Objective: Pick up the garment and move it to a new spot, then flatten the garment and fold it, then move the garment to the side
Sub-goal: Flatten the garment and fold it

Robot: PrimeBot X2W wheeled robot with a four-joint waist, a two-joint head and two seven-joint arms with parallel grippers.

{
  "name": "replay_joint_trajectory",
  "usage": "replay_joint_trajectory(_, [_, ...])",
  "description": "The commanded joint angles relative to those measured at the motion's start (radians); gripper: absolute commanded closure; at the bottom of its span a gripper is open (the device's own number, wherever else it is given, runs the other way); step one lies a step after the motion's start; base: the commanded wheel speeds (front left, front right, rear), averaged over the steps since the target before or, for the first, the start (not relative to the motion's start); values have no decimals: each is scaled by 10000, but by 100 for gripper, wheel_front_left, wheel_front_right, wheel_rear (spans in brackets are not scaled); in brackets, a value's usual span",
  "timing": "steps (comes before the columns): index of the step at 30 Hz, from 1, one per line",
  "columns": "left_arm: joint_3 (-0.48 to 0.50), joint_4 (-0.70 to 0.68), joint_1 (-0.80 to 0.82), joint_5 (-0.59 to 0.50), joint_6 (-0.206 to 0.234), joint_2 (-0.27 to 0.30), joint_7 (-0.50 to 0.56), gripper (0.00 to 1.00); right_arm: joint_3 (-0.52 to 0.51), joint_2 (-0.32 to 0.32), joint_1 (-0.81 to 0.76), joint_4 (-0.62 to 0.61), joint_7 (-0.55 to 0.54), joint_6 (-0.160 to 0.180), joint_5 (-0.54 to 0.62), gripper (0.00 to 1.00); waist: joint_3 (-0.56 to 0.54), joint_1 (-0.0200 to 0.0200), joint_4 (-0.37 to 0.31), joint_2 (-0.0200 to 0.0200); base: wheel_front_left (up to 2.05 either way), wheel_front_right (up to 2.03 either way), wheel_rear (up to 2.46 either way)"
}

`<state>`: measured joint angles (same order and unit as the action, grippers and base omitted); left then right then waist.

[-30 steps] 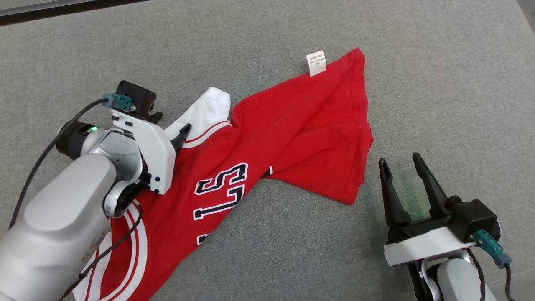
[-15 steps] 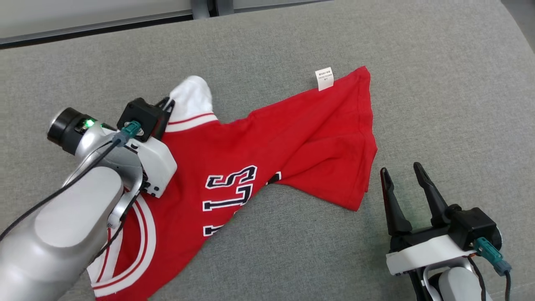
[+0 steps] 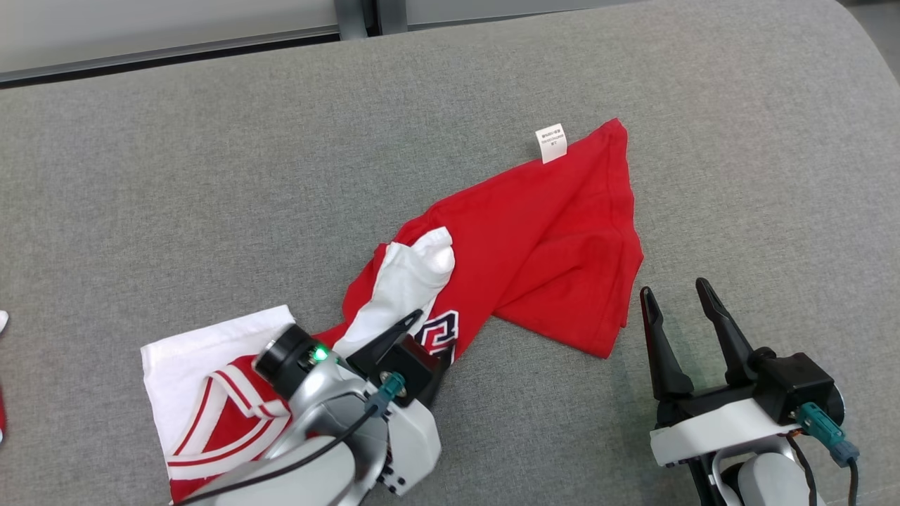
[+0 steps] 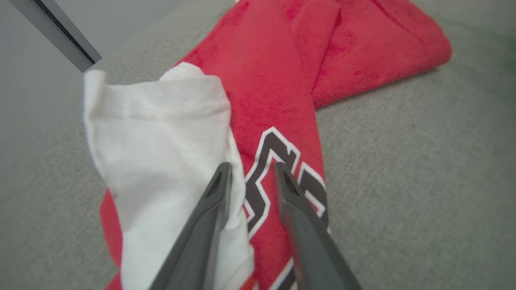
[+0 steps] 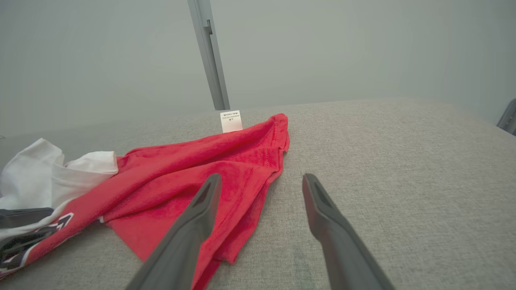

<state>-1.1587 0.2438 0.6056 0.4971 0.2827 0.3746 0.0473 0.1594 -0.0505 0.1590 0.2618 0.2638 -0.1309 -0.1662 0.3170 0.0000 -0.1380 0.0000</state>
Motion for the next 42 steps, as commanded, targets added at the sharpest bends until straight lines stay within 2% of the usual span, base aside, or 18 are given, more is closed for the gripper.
replay_joint_trajectory(1, [10,-15,-88,77,65,-5,-65,0,-23,-33,-83,-3,12,3,-24,0,-26,0,-11,0,0,0,0])
replay_joint_trajectory(7, [314,-996,-331,243,485,52,-281,0,33,-26,-146,42,12,3,-69,0,-196,0,-93,0,0,0,0])
replay_joint_trajectory(12, [902,-2415,-276,394,1072,837,92,0,49,-17,-320,69,12,3,-46,0,-319,0,-117,0,0,0,0])
replay_joint_trajectory(15, [1359,-2904,-167,664,1267,1429,449,0,85,-12,-278,69,12,3,-55,0,-319,0,-128,0,0,0,0])
replay_joint_trajectory(19, [1832,-2982,97,1358,948,1946,984,0,182,-11,-173,71,12,3,-96,0,-240,0,-167,0,0,0,0])
replay_joint_trajectory(22, [2019,-2689,334,1907,543,2191,1535,0,267,-9,-82,33,12,3,-128,0,-89,0,-218,0,0,0,0])
replay_joint_trajectory(26, [2209,-2481,803,2711,-83,2169,2282,0,234,-9,28,-9,12,3,-163,0,141,0,-292,0,0,0,0])
replay_joint_trajectory(31, [2161,-2153,1366,2932,-550,1976,2770,0,257,-8,57,32,12,3,-119,0,333,0,-306,0,0,0,0])
replay_joint_trajectory(35, [2051,-1931,1628,2912,-620,1974,3126,0,257,-6,113,1,12,3,-107,0,411,0,-321,0,0,0,0])
replay_joint_trajectory(42, [1940,-1617,1818,2954,-490,1901,3584,0,264,-7,264,-82,12,3,-65,0,570,0,-356,0,0,0,0])
